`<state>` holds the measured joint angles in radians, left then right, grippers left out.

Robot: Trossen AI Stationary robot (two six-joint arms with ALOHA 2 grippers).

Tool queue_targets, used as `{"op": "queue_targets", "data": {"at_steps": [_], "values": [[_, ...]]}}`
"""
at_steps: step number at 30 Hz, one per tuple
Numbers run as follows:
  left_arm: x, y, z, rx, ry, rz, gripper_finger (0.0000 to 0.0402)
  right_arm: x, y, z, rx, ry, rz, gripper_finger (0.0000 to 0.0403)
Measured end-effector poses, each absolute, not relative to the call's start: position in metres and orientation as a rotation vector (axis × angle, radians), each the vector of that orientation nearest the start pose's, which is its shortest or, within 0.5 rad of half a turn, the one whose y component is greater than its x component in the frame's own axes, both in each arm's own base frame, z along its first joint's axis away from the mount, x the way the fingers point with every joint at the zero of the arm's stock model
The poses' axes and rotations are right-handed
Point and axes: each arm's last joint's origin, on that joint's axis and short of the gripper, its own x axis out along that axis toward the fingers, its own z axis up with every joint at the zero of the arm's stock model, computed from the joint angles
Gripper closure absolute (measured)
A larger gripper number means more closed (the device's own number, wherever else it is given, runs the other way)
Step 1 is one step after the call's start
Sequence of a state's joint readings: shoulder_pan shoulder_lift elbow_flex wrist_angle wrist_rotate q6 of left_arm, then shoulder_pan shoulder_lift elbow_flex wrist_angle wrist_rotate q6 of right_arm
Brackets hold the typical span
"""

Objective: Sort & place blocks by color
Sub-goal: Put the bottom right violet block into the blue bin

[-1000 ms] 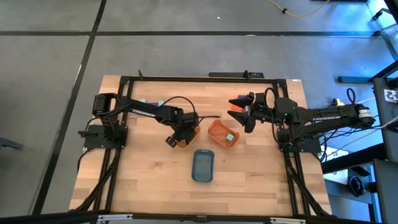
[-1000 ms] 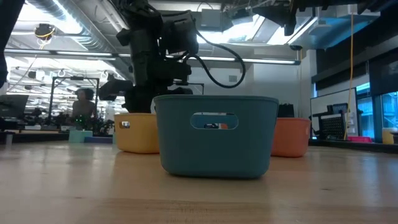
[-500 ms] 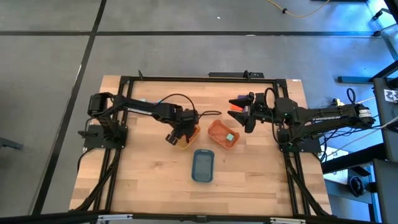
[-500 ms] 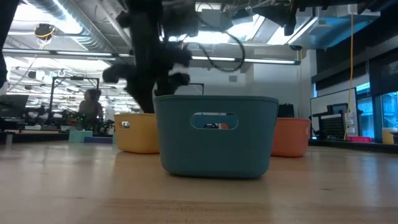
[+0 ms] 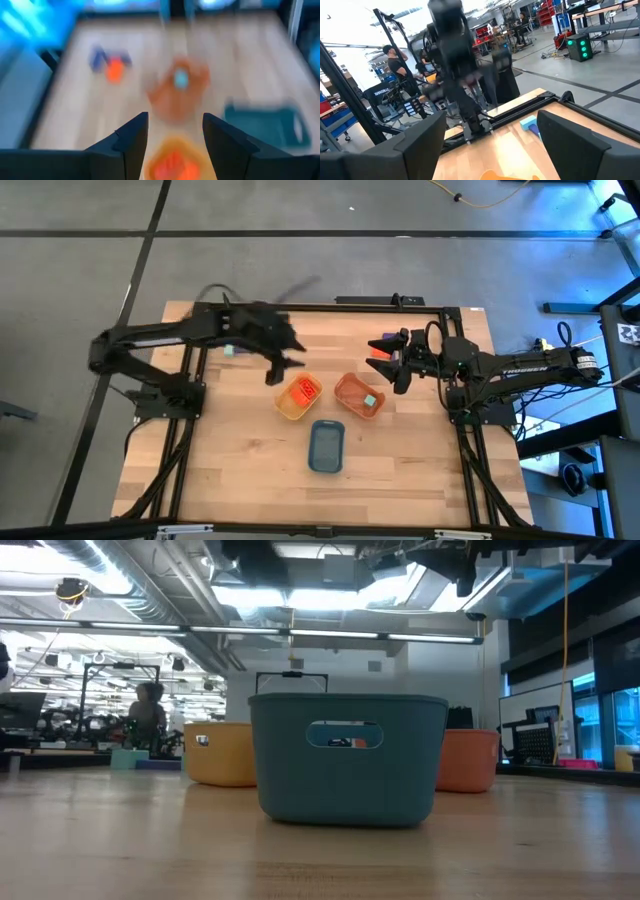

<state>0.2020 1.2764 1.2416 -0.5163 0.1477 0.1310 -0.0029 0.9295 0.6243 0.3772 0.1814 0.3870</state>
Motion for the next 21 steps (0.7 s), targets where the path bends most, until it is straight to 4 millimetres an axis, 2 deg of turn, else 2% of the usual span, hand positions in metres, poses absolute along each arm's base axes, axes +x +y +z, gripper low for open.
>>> {"op": "queue_targets", "data": {"at_steps": [4, 11, 16, 21], "values": [[0.240, 0.046, 0.371, -0.020, 0.276, 0.078, 0.0224, 0.210, -0.006, 0.306, 0.392, -0.116, -0.166, 0.0087], [0.204, 0.037, 0.351, -0.148, 0.006, 0.114, 0.0224, 0.210, -0.006, 0.307, 0.391, -0.122, -0.165, 0.0087], [0.189, 0.031, 0.331, -0.220, -0.102, 0.097, 0.0224, 0.210, -0.006, 0.307, 0.391, -0.125, -0.164, 0.0087], [0.187, 0.031, 0.326, -0.247, -0.118, 0.094, 0.0224, 0.209, -0.006, 0.308, 0.391, -0.126, -0.165, 0.0087]]}}
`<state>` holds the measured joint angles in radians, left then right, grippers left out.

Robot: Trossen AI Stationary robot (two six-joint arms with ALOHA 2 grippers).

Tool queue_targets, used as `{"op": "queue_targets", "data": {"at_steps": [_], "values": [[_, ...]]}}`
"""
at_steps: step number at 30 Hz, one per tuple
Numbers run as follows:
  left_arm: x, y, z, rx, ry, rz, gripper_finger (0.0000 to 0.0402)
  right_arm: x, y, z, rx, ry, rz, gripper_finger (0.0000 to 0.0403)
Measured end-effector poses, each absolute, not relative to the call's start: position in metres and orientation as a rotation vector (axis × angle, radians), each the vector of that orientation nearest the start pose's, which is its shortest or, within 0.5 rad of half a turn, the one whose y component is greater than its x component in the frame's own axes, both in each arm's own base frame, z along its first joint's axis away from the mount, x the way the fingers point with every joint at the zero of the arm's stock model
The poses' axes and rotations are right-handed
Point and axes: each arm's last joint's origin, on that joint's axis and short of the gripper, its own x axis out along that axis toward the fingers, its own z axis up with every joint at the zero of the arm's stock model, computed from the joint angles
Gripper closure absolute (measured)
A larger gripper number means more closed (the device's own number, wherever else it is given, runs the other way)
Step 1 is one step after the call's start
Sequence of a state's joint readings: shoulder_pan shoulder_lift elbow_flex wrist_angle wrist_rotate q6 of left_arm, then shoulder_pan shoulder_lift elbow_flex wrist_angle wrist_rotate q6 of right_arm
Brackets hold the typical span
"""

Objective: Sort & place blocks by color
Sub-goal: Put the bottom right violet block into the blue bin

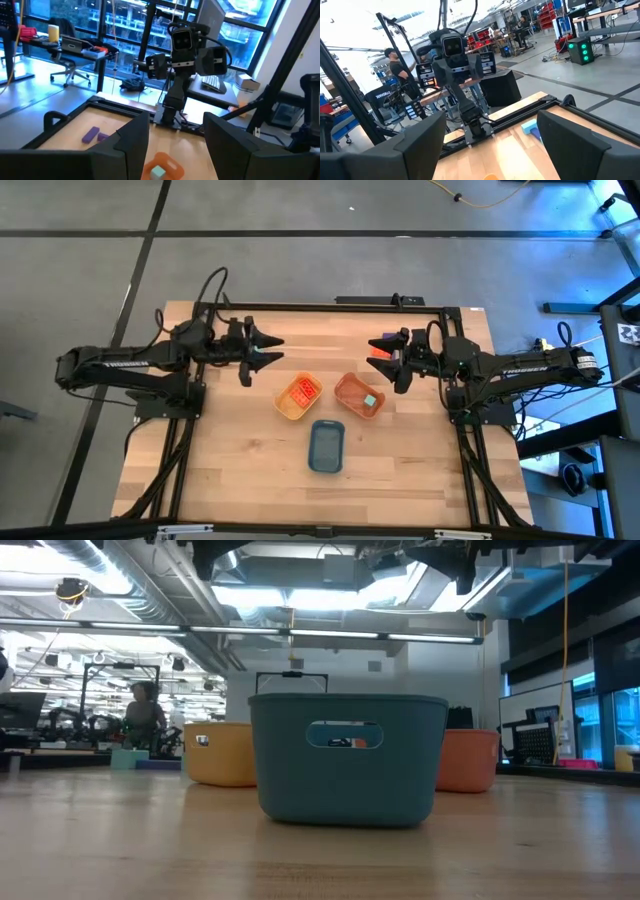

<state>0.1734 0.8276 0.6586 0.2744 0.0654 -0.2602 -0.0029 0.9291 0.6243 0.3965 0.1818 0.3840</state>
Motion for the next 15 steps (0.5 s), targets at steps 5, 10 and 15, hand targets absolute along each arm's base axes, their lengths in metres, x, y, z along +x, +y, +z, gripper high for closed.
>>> {"op": "queue_targets", "data": {"at_steps": [5, 10, 15], "values": [[0.1865, 0.0307, 0.3268, -0.246, -0.126, 0.090, 0.0224, 0.2095, -0.0058, 0.3075, 0.391, -0.126, -0.165, 0.0087], [0.1865, 0.0307, 0.3267, -0.246, -0.126, 0.090, 0.0224, 0.2095, -0.0058, 0.3075, 0.391, -0.126, -0.165, 0.0087], [0.1865, 0.0307, 0.3267, -0.246, -0.126, 0.090, 0.0224, 0.2095, -0.0062, 0.3061, 0.431, -0.118, -0.183, 0.0087]]}}
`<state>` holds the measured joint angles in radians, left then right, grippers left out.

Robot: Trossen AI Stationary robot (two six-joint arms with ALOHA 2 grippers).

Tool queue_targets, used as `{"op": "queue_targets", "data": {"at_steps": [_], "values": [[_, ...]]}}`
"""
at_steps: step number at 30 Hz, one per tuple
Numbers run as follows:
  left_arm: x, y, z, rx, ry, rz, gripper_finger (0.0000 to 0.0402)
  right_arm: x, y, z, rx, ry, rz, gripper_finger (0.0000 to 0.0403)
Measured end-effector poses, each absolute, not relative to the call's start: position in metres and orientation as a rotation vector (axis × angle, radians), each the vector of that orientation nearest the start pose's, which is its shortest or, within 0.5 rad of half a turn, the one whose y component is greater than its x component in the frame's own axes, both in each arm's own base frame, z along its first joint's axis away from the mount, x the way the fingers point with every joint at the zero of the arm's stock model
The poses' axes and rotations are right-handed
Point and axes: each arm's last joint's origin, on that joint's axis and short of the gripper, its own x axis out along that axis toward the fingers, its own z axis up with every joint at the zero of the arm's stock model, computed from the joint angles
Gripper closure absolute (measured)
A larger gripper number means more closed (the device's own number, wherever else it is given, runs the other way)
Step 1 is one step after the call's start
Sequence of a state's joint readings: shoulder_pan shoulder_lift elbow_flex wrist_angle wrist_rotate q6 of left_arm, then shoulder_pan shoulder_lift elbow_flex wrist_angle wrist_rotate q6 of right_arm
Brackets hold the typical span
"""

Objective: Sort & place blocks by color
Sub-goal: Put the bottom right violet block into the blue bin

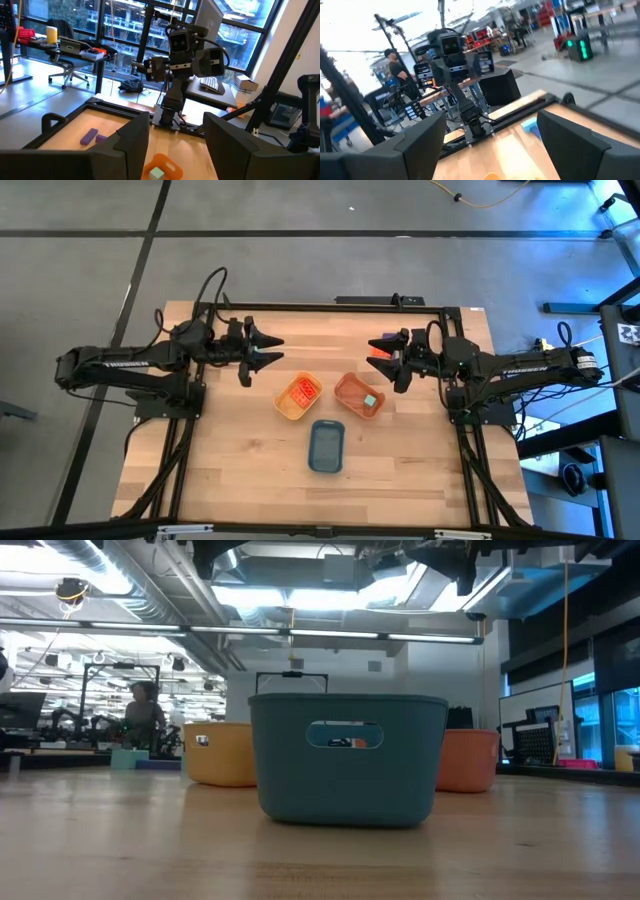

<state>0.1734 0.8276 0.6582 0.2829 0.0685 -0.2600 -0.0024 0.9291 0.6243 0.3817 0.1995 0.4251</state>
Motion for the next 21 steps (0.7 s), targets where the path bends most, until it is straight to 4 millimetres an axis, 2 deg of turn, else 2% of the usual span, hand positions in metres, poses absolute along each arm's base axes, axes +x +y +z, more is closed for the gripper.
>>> {"op": "queue_targets", "data": {"at_steps": [3, 6, 9, 12, 17, 21], "values": [[0.186, 0.031, 0.327, -0.246, -0.126, 0.090, 0.0224, 0.209, -0.011, 0.298, 0.563, -0.028, -0.308, 0.0087], [0.187, 0.031, 0.327, -0.246, -0.126, 0.092, 0.0224, 0.206, -0.021, 0.295, 0.645, 0.213, -0.542, 0.0087], [0.187, 0.031, 0.326, -0.246, -0.125, 0.093, 0.0224, 0.199, -0.033, 0.286, 0.665, 0.509, -0.798, 0.0087], [0.187, 0.031, 0.326, -0.246, -0.125, 0.094, 0.0224, 0.195, -0.045, 0.277, 0.671, 0.711, -0.979, 0.0087], [0.187, 0.031, 0.326, -0.246, -0.125, 0.094, 0.0224, 0.199, -0.065, 0.238, 0.698, 0.925, -1.114, 0.0087], [0.187, 0.031, 0.326, -0.246, -0.124, 0.094, 0.0224, 0.206, -0.076, 0.201, 0.765, 0.975, -1.151, 0.0087]]}}
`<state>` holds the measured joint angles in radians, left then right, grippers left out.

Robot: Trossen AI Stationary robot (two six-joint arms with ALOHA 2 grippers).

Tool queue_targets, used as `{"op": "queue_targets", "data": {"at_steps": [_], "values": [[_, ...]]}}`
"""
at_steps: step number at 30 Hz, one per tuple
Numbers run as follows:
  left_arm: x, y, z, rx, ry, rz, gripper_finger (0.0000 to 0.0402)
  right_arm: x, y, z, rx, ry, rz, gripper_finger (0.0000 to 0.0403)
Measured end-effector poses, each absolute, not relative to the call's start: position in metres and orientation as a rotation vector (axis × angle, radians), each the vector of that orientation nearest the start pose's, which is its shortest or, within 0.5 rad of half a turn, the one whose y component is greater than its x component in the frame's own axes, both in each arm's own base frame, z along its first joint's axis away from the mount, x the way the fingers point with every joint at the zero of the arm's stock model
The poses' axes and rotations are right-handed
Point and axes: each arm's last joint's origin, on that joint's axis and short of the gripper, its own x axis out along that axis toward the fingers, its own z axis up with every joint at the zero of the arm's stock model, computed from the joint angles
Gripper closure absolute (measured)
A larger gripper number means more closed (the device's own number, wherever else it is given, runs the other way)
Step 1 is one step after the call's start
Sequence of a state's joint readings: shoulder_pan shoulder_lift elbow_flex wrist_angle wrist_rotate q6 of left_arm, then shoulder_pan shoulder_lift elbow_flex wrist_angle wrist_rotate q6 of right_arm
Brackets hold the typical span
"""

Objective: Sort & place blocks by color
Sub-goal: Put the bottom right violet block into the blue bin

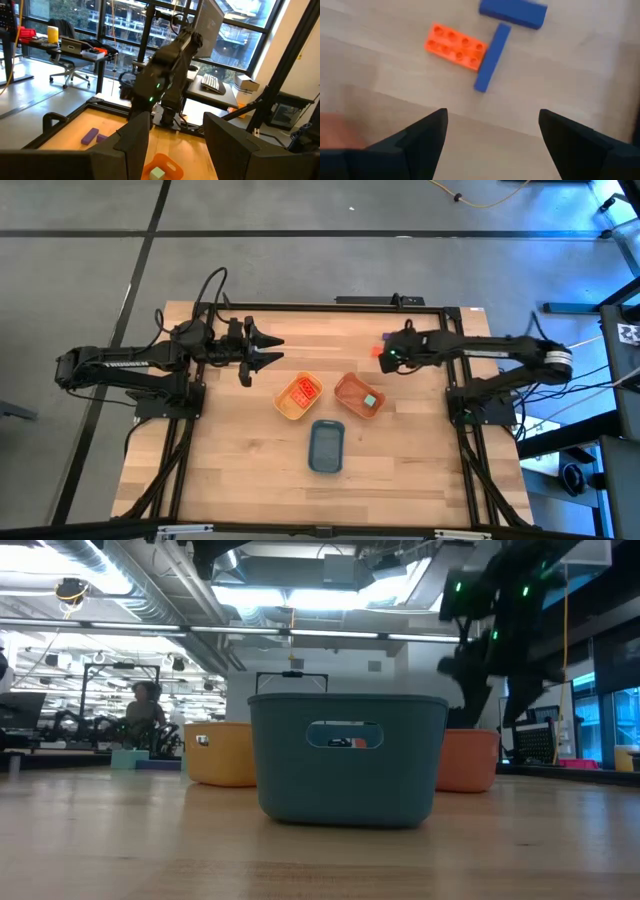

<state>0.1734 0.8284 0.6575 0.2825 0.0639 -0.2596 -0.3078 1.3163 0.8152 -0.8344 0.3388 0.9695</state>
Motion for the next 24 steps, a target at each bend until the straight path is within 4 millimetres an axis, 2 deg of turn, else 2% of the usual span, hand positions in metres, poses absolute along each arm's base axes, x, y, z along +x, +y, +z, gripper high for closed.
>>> {"op": "queue_targets", "data": {"at_steps": [5, 14, 24], "values": [[0.187, 0.031, 0.326, -0.246, -0.126, 0.096, 0.0224, 0.214, -0.087, 0.170, 0.819, 0.937, -1.212, 0.0087], [0.187, 0.031, 0.326, -0.246, -0.127, 0.097, 0.0224, 0.222, -0.100, 0.145, 0.824, 0.983, -1.268, 0.0095], [0.187, 0.031, 0.327, -0.245, -0.128, 0.099, 0.0224, 0.225, -0.103, 0.136, 0.847, 0.973, -1.297, 0.0198]]}}
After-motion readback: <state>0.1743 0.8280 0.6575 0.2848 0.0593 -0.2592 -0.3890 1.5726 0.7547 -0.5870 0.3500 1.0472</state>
